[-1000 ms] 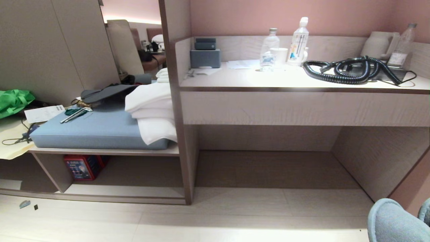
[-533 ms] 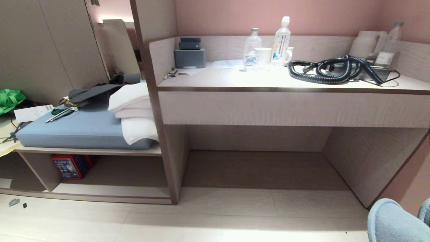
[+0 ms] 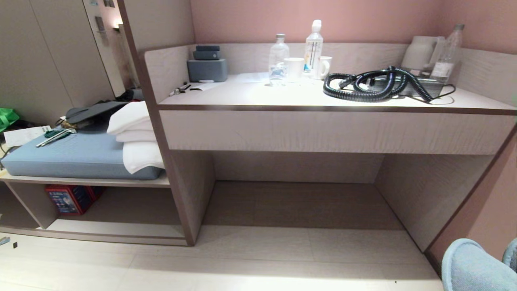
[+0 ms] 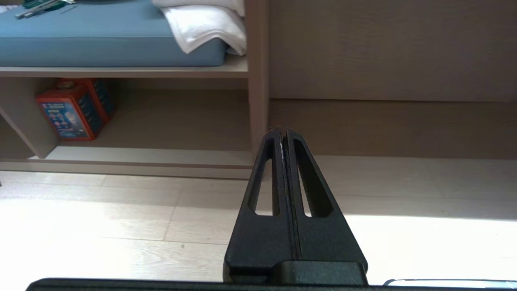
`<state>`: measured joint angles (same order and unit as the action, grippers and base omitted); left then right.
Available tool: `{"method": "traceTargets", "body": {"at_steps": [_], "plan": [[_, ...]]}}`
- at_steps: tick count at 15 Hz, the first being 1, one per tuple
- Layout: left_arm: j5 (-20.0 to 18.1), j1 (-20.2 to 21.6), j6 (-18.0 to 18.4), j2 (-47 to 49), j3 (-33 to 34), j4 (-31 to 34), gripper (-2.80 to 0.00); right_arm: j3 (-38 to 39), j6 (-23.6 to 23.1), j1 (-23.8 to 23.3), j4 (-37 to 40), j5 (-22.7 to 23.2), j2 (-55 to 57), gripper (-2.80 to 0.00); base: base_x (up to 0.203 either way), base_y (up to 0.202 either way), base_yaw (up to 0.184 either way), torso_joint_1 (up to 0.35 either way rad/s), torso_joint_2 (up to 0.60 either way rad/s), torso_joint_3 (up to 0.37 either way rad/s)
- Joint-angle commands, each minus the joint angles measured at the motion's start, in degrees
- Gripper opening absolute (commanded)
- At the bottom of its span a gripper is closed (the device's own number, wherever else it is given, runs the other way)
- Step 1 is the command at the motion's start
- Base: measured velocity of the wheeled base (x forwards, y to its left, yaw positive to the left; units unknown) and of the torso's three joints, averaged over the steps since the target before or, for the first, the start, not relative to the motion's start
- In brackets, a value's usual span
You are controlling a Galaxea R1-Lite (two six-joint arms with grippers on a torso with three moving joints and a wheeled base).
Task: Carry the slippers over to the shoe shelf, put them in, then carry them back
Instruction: Place the slippers on the floor
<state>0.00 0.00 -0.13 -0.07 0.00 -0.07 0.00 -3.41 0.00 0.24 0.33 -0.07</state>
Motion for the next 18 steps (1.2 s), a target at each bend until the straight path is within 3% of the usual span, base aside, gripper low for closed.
{"method": "traceTargets", "body": {"at_steps": [1,4,11,18], "plan": [[0.0,0.0,0.0,0.0,0.0,0.0,-2.8,0.0,0.0,0.0,0.0,0.0,0.1,-2.8,0.0,-0.197,0.0,0.002,0.0,0.003],[0.0,0.0,0.0,0.1,0.0,0.0,-2.8,0.0,0.1,0.0,0.0,0.0,0.1,-2.8,0.0,-0.143,0.001,0.003,0.0,0.002],[0.0,0.0,-0.2,0.1,0.0,0.1,-2.8,0.1,0.0,0.0,0.0,0.0,0.1,-2.8,0.0,0.0,0.0,0.0,0.0,-0.004],[0.0,0.0,-0.2,0.0,0.0,0.0,-2.8,0.1,0.1,0.0,0.0,0.0,0.1,-2.8,0.0,0.0,0.0,0.003,0.0,-0.177]]}}
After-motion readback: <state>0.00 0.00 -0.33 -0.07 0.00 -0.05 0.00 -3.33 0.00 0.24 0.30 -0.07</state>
